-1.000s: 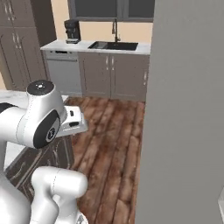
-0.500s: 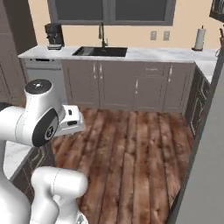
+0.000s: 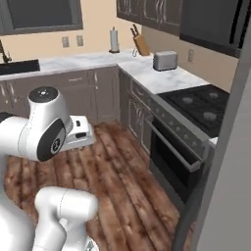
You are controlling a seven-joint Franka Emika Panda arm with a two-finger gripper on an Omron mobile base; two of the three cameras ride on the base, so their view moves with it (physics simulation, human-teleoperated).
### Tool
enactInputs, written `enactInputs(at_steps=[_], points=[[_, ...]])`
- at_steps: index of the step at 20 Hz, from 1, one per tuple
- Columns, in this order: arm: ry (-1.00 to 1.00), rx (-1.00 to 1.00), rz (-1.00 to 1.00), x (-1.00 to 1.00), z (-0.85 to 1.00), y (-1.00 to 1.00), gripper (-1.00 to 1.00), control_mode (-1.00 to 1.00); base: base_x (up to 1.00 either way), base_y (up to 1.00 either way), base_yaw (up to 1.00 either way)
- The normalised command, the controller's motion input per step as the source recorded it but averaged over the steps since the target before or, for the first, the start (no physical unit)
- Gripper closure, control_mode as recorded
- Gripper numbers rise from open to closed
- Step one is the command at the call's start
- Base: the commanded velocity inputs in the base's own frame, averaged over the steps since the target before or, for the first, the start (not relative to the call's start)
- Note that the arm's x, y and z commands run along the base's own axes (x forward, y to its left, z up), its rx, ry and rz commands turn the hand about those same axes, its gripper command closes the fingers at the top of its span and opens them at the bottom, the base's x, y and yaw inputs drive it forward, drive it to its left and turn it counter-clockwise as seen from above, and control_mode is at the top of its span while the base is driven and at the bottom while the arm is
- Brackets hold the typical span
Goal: Place the carrot and sweet potato inside the fridge drawer. Close the drawer after placing the vegetables.
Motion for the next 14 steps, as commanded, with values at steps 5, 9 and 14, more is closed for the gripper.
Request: enactInputs(at_steps=[5,9,14], points=[[0.00,0.00,0.00,0.00,0.00,0.00,-1.00,1.00,0.62,0.28,-0.87],[0.00,0.00,0.00,0.00,0.00,0.00,-1.00,1.00,0.90,0.39,-0.78],[0.00,0.00,0.00,0.00,0.00,0.00,-1.00,1.00,0.99,0.42,-0.65]])
